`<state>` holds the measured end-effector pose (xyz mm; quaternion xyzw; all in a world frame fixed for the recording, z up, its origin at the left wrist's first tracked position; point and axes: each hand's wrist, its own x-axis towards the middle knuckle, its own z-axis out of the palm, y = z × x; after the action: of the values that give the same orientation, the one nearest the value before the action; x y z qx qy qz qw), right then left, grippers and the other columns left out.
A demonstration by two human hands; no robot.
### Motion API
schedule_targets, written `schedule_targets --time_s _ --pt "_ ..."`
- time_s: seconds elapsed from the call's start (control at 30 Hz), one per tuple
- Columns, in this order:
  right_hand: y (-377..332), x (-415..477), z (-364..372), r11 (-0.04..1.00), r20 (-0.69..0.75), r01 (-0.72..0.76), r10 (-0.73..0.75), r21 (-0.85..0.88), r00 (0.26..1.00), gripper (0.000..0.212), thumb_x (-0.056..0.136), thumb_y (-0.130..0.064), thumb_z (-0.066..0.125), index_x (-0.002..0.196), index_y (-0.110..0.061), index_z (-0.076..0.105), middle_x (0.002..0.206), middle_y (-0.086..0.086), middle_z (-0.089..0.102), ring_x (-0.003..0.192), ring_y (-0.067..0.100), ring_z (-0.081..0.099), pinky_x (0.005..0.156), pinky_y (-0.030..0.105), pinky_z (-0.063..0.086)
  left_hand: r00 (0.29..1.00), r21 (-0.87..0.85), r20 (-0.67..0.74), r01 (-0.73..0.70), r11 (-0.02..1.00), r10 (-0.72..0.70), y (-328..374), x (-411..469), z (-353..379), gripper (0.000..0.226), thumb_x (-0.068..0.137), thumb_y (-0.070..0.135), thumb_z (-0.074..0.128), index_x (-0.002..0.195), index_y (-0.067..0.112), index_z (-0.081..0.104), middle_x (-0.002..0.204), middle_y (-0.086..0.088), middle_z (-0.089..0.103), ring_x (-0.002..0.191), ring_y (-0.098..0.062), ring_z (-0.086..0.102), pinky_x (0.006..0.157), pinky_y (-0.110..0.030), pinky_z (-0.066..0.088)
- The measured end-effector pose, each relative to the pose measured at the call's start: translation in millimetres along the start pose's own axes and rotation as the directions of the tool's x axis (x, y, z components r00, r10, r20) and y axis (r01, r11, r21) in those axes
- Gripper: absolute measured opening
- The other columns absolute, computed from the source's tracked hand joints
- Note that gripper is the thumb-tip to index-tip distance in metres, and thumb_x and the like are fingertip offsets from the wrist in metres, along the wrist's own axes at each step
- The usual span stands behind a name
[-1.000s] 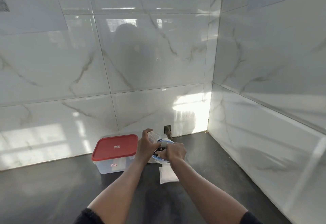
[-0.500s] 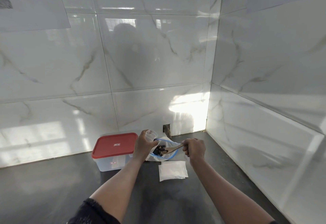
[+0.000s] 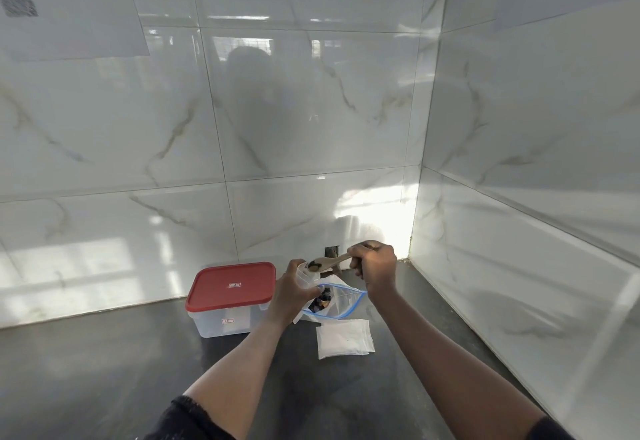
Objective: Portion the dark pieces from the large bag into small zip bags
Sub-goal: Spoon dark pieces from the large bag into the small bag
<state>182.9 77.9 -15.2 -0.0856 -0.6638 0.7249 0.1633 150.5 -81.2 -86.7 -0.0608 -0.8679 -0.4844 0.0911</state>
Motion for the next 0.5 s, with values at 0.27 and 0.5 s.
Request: schedule_targets --time_s 0.27,0.5 --pt "-3.5 -6.8 7.6 0.792 0.304 0.377 -0.253 -0.480 0.918 0.016 0.084 -0.005 0.059 0.084 -0.002 0.075 0.067 0.002 0.067 0.059 0.008 0.055 0.061 0.008 0.040 1.000 -0.016 0.019 0.002 1.000 -0.002 -1.3 -1.6 -2.1 0.064 0.072 0.022 0.079 0.125 0.015 0.043 0.110 -0.006 0.059 0.098 -0.023 0.056 0.083 -0.029 0.046" --pt "-0.5 -9.2 0.9 0.496 0.522 0.672 -0.423 -0.550 0.740 0.016 0.086 -0.008 0.061 0.091 -0.002 0.075 0.089 0.008 0.075 0.080 0.021 0.068 0.075 0.018 0.045 1.000 -0.011 -0.002 0.013 1.000 -0.013 1.1 -2.3 0.0 0.063 0.073 0.022 0.078 0.125 0.014 0.043 0.108 -0.004 0.058 0.098 -0.023 0.055 0.081 -0.026 0.043"
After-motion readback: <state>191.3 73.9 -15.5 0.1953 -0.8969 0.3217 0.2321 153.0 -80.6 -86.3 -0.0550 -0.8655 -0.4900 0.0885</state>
